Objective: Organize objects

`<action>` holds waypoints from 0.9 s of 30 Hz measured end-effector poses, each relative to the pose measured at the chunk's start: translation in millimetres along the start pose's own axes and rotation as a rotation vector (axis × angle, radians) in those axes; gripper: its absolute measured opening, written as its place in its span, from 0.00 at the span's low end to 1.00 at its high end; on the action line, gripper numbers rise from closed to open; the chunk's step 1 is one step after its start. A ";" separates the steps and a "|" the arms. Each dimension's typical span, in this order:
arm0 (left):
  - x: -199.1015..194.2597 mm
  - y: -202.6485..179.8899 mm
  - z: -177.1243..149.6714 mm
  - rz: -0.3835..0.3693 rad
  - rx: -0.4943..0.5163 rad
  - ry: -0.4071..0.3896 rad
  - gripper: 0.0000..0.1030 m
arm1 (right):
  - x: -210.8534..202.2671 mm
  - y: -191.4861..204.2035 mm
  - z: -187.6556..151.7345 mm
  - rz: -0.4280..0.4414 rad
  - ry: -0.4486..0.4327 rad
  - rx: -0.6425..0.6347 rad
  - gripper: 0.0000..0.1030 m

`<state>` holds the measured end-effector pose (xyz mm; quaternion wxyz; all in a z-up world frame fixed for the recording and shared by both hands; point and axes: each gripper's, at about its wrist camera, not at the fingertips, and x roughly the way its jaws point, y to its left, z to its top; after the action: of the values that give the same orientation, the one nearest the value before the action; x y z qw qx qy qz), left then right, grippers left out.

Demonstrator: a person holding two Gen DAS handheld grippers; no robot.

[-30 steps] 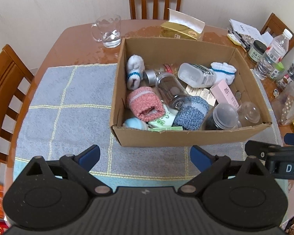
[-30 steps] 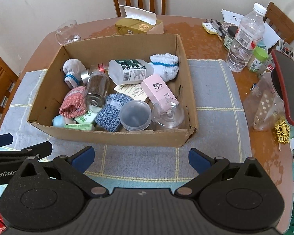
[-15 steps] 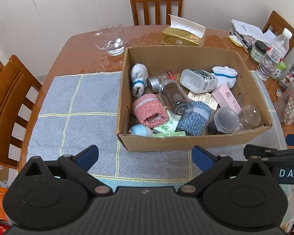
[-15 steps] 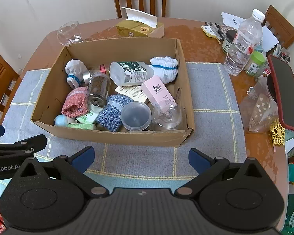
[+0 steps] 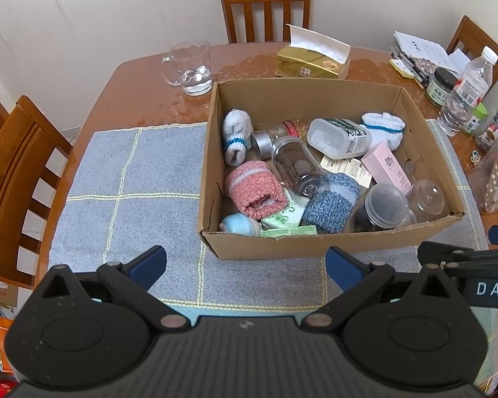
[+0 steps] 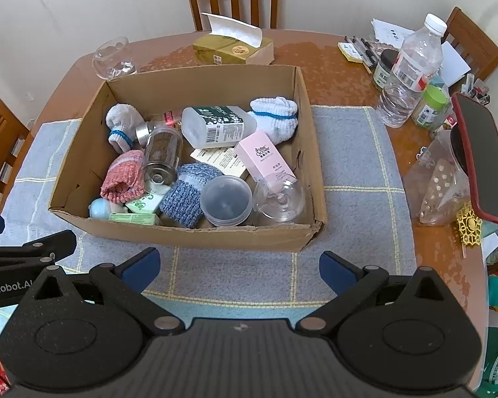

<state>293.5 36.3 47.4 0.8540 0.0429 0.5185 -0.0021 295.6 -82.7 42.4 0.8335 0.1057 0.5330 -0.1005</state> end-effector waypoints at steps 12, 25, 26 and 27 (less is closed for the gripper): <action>-3.4 -3.1 3.3 0.022 0.014 -0.017 0.99 | -2.0 -2.2 2.7 -0.028 -0.021 0.019 1.00; -5.2 -9.5 3.3 0.018 0.022 -0.019 0.99 | -2.7 -3.6 1.1 -0.028 -0.022 0.029 1.00; -5.6 -9.7 3.2 0.020 0.021 -0.021 0.99 | -3.2 -3.4 0.8 -0.027 -0.023 0.028 1.00; -6.1 -9.7 3.2 0.020 0.019 -0.023 0.99 | -3.3 -2.7 0.7 -0.026 -0.023 0.027 1.00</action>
<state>293.0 26.1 53.5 0.8594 0.0562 0.5082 0.0009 294.2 -85.3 45.5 0.8366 0.1086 0.5234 -0.1197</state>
